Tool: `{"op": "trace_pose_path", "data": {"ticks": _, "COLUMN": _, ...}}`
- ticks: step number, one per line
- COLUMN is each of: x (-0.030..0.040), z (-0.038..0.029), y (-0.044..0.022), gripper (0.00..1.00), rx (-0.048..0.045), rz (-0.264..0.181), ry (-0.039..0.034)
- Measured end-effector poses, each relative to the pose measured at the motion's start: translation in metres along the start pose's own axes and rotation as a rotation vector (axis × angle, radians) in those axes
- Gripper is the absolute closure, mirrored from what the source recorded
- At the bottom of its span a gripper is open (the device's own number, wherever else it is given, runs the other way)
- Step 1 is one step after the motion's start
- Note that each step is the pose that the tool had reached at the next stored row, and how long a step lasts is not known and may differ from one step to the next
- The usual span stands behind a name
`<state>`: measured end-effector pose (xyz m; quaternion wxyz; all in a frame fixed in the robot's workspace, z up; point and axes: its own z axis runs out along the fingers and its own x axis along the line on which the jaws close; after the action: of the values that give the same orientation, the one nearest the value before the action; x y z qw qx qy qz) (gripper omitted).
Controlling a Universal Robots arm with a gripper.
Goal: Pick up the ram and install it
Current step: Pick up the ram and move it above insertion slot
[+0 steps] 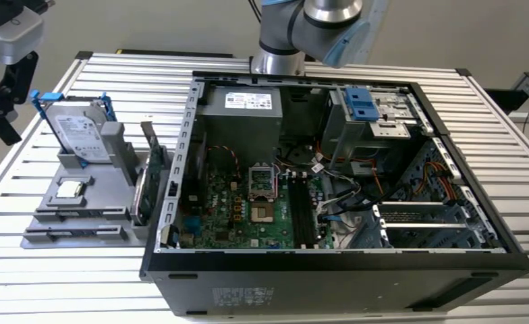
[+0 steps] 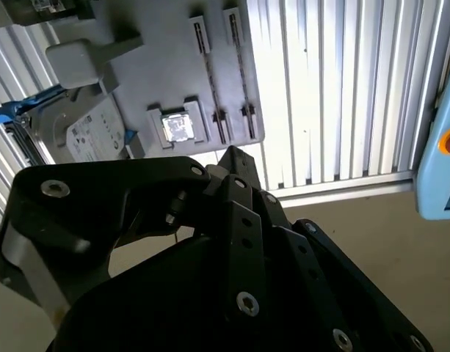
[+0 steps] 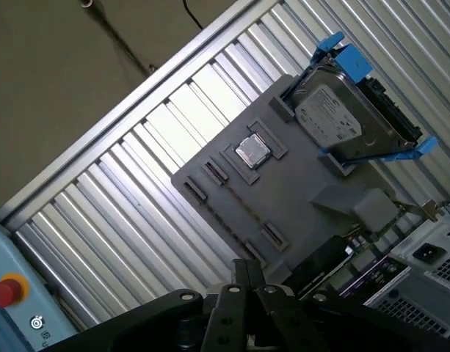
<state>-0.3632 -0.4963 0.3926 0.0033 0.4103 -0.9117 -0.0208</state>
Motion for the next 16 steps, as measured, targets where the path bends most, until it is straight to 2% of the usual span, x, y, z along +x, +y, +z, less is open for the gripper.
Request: {"op": "trace_pose_path", "data": {"ticks": 16, "x": 0.0, "z": 0.0, "y": 0.0, "gripper": 1.0, "rx": 0.0002, "rz": -0.081, "ry": 0.0044}}
